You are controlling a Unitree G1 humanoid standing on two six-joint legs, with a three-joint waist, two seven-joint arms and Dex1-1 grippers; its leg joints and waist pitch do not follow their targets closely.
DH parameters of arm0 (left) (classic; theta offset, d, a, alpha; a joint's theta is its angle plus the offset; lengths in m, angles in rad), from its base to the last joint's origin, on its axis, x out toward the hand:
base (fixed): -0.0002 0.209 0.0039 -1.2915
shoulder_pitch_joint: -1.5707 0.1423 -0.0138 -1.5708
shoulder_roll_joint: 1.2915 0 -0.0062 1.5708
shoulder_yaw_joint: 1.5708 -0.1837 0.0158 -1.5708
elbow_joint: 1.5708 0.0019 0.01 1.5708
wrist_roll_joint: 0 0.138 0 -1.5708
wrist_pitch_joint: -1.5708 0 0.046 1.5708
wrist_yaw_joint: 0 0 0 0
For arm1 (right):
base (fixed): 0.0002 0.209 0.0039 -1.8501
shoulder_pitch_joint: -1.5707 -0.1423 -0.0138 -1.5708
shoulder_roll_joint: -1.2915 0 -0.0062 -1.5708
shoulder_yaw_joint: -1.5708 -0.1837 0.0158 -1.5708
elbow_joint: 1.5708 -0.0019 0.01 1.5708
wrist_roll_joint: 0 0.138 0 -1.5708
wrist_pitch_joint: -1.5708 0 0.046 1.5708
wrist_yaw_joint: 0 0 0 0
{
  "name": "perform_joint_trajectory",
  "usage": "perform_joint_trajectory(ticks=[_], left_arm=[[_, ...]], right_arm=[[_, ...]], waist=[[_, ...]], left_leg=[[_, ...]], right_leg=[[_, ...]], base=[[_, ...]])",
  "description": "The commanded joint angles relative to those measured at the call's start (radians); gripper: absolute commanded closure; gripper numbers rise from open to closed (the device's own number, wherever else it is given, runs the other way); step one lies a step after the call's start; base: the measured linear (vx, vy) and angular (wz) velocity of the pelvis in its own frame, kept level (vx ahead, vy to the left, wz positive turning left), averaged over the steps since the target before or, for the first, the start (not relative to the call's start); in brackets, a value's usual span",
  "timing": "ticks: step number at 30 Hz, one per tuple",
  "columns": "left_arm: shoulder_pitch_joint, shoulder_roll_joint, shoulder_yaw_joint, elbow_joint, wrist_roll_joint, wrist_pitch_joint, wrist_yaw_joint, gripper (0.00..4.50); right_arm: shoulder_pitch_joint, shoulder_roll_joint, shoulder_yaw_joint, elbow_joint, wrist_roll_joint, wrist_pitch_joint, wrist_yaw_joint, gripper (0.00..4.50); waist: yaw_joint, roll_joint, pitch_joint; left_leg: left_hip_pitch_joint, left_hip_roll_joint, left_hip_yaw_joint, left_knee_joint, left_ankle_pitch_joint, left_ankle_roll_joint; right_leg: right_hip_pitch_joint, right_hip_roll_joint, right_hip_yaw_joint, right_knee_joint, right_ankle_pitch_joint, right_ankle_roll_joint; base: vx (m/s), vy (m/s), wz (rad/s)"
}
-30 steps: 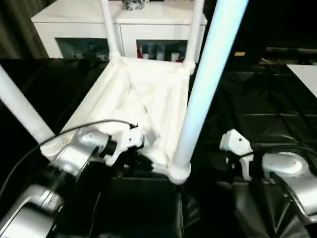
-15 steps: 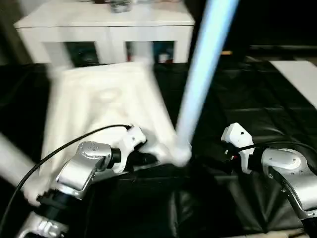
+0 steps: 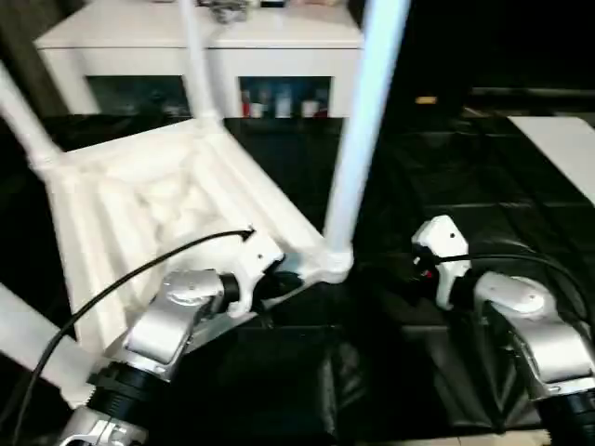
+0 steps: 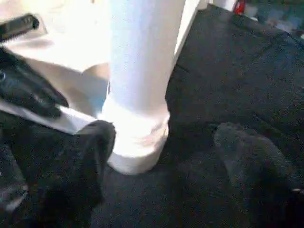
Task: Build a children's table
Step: Rotate leg to tighten
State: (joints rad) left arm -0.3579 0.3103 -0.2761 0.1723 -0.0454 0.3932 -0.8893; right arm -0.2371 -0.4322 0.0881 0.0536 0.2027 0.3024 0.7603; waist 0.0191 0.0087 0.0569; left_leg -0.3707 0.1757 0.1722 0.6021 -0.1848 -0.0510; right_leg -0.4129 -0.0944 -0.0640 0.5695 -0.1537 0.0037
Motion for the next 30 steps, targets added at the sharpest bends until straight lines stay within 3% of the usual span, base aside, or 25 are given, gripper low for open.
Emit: perform_joint_trajectory(ticks=[1, 3, 4, 5, 6, 8, 9, 11, 18, 21, 25, 28, 30], left_arm=[[-0.013, 0.003, -0.037, -0.012, -0.030, -0.034, -0.075, 4.50], [-0.012, 0.015, -0.050, -0.013, -0.033, -0.039, -0.103, 4.50], [-0.012, 0.015, -0.050, -0.013, -0.033, -0.039, -0.103, 4.50], [-0.013, 0.023, -0.059, -0.012, -0.031, -0.046, -0.119, 4.50], [-0.015, 0.032, -0.072, -0.010, -0.029, -0.053, -0.142, 4.50], [-0.020, 0.059, -0.108, -0.012, -0.019, -0.063, -0.201, 4.50], [-0.020, 0.059, -0.108, -0.012, -0.019, -0.063, -0.201, 4.50], [-0.024, 0.078, -0.134, -0.013, -0.004, -0.071, -0.233, 4.50], [-0.048, 0.074, -0.137, 0.026, 0.035, -0.094, -0.191, 4.50], [-0.053, 0.070, -0.130, 0.034, 0.032, -0.097, -0.184, 4.50], [-0.070, 0.051, -0.095, 0.050, -0.001, -0.060, -0.168, 3.83], [-0.067, 0.070, -0.105, 0.054, 0.016, -0.094, -0.170, 3.83], [-0.067, 0.070, -0.105, 0.054, 0.016, -0.094, -0.170, 3.83]], right_arm=[[-0.014, 0.009, 0.006, 0.003, 0.024, -0.001, 0.040, 0.28], [-0.017, 0.007, 0.016, 0.002, 0.027, 0.003, 0.062, 0.17], [-0.017, 0.007, 0.016, 0.002, 0.027, 0.003, 0.062, 0.07], [-0.021, 0.004, 0.023, 0.006, 0.023, 0.004, 0.069, 0.07], [-0.028, -0.003, 0.033, 0.018, 0.014, 0.004, 0.080, 0.07], [-0.043, -0.027, 0.069, 0.045, -0.015, -0.004, 0.107, 0.07], [-0.043, -0.027, 0.069, 0.045, -0.015, -0.004, 0.107, 0.07], [-0.053, -0.045, 0.098, 0.061, -0.036, -0.013, 0.131, 0.07], [-0.069, -0.056, 0.115, 0.068, -0.047, -0.010, 0.170, 0.07], [-0.069, -0.057, 0.115, 0.067, -0.045, -0.010, 0.171, 0.07], [-0.069, -0.063, 0.123, 0.071, -0.047, -0.016, 0.174, 0.00], [-0.065, -0.066, 0.124, 0.068, -0.044, -0.016, 0.177, 0.00], [-0.065, -0.066, 0.124, 0.068, -0.044, -0.016, 0.177, 0.00]], waist=[[0.003, -0.008, -0.061], [0.008, -0.013, -0.062], [0.018, -0.009, -0.060], [0.020, -0.010, -0.060], [0.021, -0.021, -0.060], [0.028, -0.013, -0.060], [0.028, -0.016, -0.060], [0.036, -0.012, -0.060], [0.036, -0.015, -0.060], [0.036, -0.016, -0.059], [0.034, -0.017, -0.056], [0.026, -0.017, -0.056], [0.019, -0.019, -0.056]], left_leg=[[0.016, 0.043, -0.017, -0.089, -0.405, 0.031], [0.016, 0.043, -0.014, -0.088, -0.387, 0.032], [0.026, 0.045, -0.008, -0.086, -0.378, 0.030], [0.025, 0.044, -0.008, -0.085, -0.375, 0.029], [0.025, 0.044, -0.004, -0.084, -0.370, 0.030], [0.027, 0.044, -0.005, -0.084, -0.359, 0.029], [0.026, 0.044, -0.005, -0.084, -0.355, 0.030], [0.027, 0.047, -0.005, -0.086, -0.345, 0.024], [0.027, 0.047, -0.005, -0.089, -0.361, 0.010], [0.021, 0.047, -0.007, -0.091, -0.364, 0.009], [0.024, 0.044, -0.009, -0.090, -0.396, 0.004], [0.014, 0.043, -0.017, -0.093, -0.405, -0.002], [0.016, 0.042, -0.017, -0.091, -0.414, 0.000]], right_leg=[[0.035, -0.042, 0.029, -0.079, -0.455, -0.142], [0.036, -0.042, 0.031, -0.077, -0.435, -0.149], [0.028, -0.042, 0.037, -0.075, -0.409, -0.167], [0.028, -0.041, 0.037, -0.074, -0.406, -0.170], [0.027, -0.039, 0.040, -0.072, -0.407, -0.171], [0.028, -0.042, 0.043, -0.069, -0.423, -0.171], [0.030, -0.042, 0.043, -0.069, -0.428, -0.168], [0.030, -0.042, 0.045, -0.066, -0.413, -0.167], [0.033, -0.041, 0.049, -0.063, -0.410, -0.169], [0.036, -0.044, 0.051, -0.064, -0.445, -0.150], [0.031, -0.045, 0.048, -0.075, -0.527, -0.126], [0.037, -0.047, 0.044, -0.078, -0.563, -0.099], [0.033, -0.046, 0.043, -0.081, -0.578, -0.094]], base=[[0.000, 0.000, 0.00], [0.000, 0.000, 0.00], [0.000, 0.000, 0.00], [0.000, 0.000, 0.00], [0.000, 0.000, 0.00], [0.000, 0.000, 0.00], [0.000, 0.000, 0.00], [0.000, 0.000, 0.00], [0.000, 0.000, 0.00], [0.000, 0.000, 0.00], [0.000, 0.000, 0.00], [0.000, 0.000, 0.00], [0.000, 0.000, 0.00]])
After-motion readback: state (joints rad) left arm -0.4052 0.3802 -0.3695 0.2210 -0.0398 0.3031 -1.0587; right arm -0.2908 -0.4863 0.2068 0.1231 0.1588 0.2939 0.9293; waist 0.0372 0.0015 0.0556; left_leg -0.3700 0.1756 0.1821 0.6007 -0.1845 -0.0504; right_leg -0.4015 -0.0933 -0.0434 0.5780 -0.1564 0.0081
